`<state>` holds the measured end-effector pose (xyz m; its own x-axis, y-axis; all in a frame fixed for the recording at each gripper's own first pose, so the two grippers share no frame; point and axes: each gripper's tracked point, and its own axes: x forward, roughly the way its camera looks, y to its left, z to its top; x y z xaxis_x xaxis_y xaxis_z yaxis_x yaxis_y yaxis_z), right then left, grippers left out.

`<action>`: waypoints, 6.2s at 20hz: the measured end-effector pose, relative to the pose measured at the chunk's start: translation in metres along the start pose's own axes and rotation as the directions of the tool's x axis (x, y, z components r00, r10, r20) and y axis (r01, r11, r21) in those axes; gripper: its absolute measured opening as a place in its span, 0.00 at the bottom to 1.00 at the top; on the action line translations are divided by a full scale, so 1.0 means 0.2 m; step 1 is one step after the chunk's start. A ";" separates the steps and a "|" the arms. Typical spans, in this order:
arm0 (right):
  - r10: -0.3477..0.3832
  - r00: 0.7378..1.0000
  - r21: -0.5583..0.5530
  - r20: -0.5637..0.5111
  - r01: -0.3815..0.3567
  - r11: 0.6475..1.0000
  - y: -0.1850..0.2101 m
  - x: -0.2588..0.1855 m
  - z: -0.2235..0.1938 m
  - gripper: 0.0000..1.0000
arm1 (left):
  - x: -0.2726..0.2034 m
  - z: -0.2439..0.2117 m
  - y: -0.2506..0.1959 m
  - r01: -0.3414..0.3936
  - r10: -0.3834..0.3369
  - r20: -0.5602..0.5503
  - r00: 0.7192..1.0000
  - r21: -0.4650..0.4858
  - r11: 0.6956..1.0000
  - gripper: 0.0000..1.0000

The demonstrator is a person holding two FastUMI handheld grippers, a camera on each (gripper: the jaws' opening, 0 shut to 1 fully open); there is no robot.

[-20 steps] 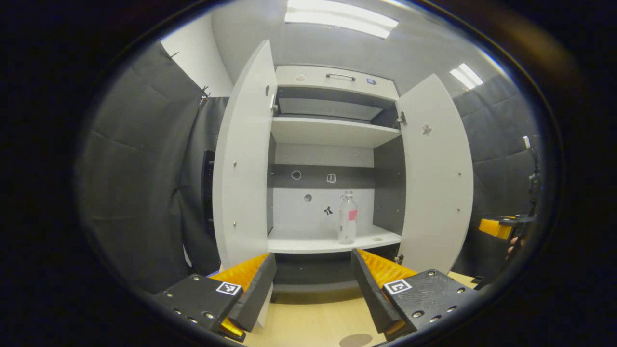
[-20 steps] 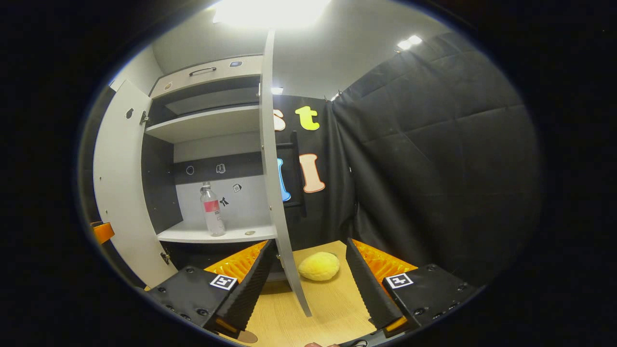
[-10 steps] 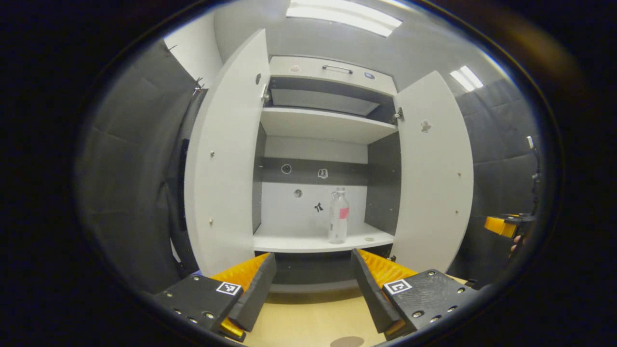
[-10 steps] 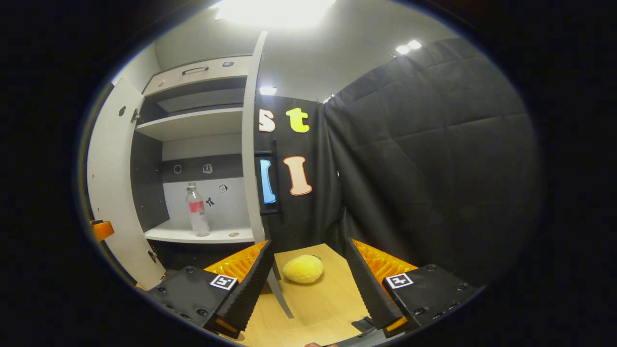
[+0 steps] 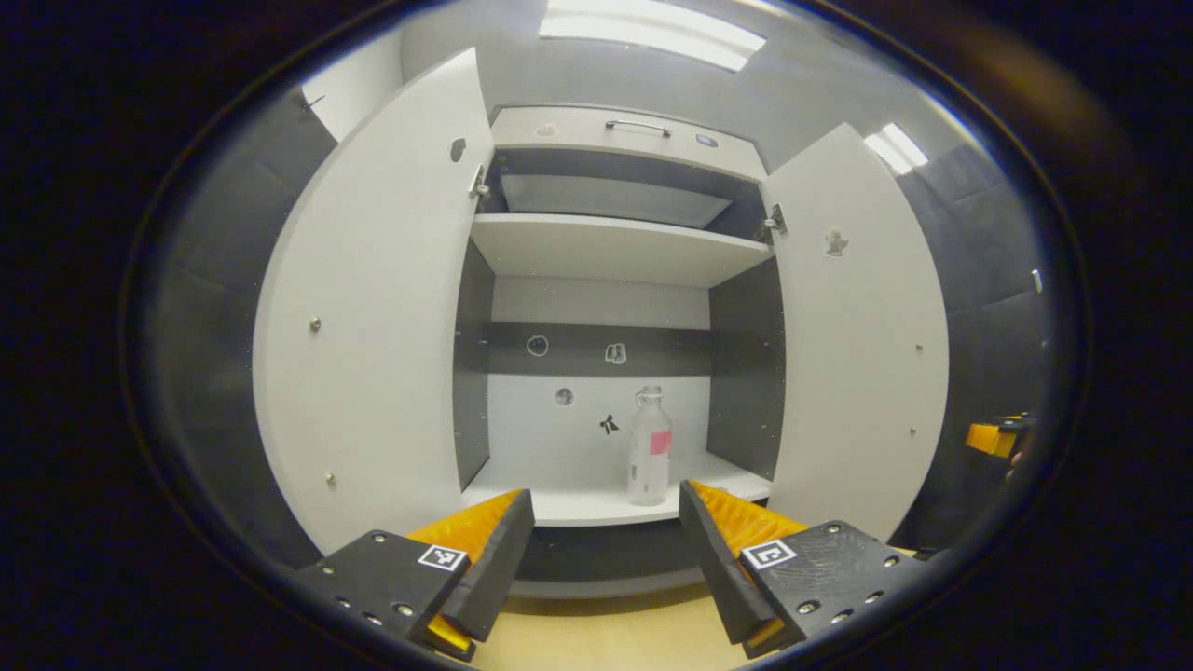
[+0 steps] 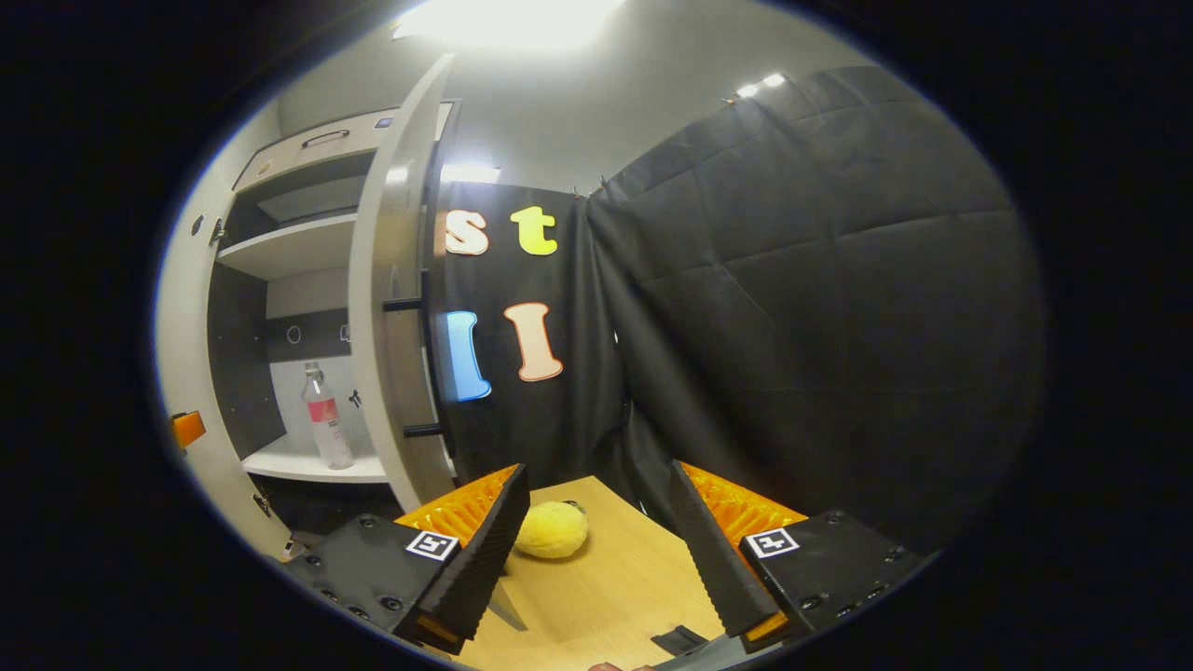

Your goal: Grasp the bottle in the cabinet with the left hand and place it on the coaster, then close the right door with the right hand and the left door with the left hand.

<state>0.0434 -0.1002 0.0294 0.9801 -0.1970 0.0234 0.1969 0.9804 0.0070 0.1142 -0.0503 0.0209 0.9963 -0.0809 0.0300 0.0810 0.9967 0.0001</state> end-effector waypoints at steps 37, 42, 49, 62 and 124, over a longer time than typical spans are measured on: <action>-0.103 0.992 0.053 -0.065 0.107 0.993 -0.34 0.56 -0.17 0.96 | 1.37 -0.30 -0.35 0.072 -0.063 -0.140 0.988 0.060 0.996 0.69; -0.073 0.996 0.050 -0.058 0.075 0.996 -0.28 0.61 -0.15 0.96 | 1.27 -0.24 -0.36 0.091 -0.086 -0.134 0.987 0.029 0.995 0.67; -0.047 0.997 0.025 -0.056 0.049 0.998 -0.21 0.63 -0.12 0.96 | 0.98 -0.04 -0.37 0.182 -0.185 -0.095 0.978 -0.033 0.983 0.67; -0.039 0.999 0.003 -0.009 0.039 0.999 -0.09 0.43 -0.03 0.96 | 0.22 -0.11 -0.28 0.285 -0.296 -0.110 0.949 -0.099 0.953 0.76; 0.067 0.997 -0.017 0.034 -0.067 0.998 0.04 0.13 0.15 0.92 | -0.74 -0.23 0.33 -0.158 0.151 -0.095 0.984 -0.068 0.985 0.92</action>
<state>0.0691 -0.0980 0.0607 0.9898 -0.1306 0.0577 0.1315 0.9912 -0.0120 -0.0264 0.0266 -0.0297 0.9954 0.0707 -0.0651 -0.0754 0.9945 -0.0727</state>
